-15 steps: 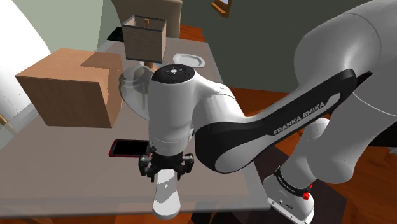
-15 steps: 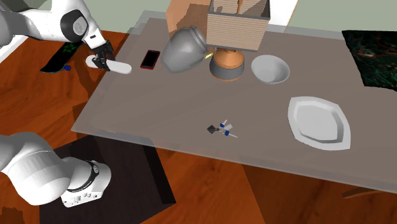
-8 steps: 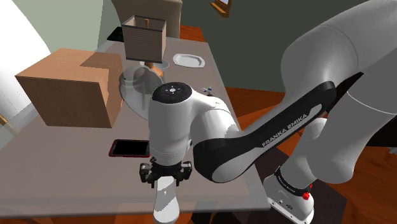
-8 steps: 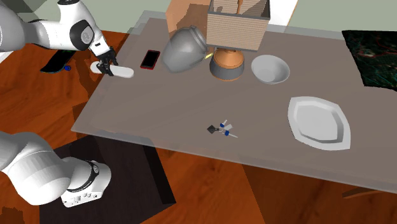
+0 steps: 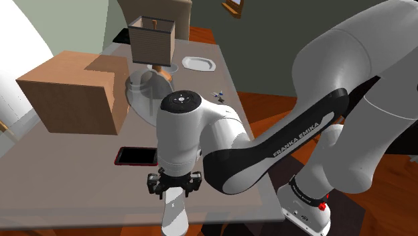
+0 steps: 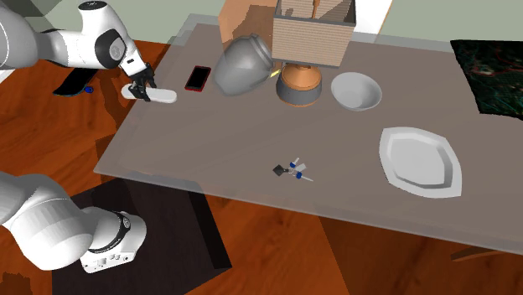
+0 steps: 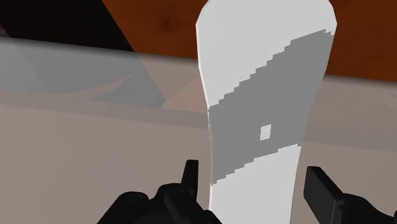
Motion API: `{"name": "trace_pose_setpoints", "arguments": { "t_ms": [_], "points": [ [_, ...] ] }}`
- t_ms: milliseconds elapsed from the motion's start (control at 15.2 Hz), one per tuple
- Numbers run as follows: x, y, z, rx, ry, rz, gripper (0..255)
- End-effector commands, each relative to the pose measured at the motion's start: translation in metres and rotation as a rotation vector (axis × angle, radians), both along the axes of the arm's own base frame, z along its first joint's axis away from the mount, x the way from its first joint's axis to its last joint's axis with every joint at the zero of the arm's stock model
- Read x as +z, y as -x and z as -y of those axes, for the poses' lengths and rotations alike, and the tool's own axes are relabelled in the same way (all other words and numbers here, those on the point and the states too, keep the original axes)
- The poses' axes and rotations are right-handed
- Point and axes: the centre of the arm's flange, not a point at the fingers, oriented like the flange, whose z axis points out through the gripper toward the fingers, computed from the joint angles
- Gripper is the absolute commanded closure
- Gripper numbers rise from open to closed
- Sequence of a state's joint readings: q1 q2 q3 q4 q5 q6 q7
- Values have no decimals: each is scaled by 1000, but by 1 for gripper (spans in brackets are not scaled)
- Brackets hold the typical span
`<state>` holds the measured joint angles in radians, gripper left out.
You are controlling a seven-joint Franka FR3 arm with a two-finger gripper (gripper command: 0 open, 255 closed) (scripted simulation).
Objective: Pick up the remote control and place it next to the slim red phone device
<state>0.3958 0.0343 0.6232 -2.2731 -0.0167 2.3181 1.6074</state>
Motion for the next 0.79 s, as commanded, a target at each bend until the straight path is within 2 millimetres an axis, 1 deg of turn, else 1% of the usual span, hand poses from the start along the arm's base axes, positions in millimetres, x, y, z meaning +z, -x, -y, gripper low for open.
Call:
{"name": "trace_pose_setpoints", "arguments": {
  "t_ms": [0, 330, 528, 594, 726],
  "points": [
    [0, 0, 0, 0, 0, 0, 0],
    [0, 0, 0, 0, 0, 0, 0],
    [40, 0, 1, 0, 0, 0, 0],
    [50, 0, 1, 0, 0, 0, 0],
    [50, 0, 1, 0, 0, 0, 0]
  ]
}}
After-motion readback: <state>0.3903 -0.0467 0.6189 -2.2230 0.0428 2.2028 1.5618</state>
